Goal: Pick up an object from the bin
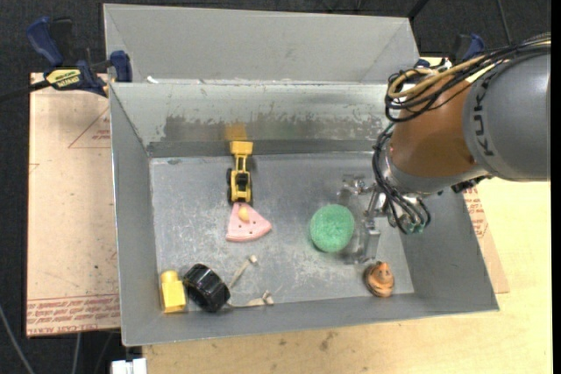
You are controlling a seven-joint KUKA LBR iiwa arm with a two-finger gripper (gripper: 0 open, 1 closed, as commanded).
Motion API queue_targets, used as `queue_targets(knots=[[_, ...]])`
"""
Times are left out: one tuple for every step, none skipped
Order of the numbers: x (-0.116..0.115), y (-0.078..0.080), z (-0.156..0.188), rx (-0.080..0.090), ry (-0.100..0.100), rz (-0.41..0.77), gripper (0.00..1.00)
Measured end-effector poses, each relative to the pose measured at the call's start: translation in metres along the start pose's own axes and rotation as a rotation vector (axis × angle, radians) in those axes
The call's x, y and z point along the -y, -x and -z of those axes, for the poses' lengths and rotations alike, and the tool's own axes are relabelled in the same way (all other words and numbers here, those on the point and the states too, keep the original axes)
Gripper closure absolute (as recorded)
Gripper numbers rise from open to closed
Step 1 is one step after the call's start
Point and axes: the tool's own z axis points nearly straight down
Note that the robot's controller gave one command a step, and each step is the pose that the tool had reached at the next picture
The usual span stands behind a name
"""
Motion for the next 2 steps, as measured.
queue_targets(knots=[[-0.02, -0.002, -0.006, 0.003, 0.0, -0.135, 0.0], [-0.037, 0.004, -0.01, 0.004, -0.001, -0.078, 1.0]])
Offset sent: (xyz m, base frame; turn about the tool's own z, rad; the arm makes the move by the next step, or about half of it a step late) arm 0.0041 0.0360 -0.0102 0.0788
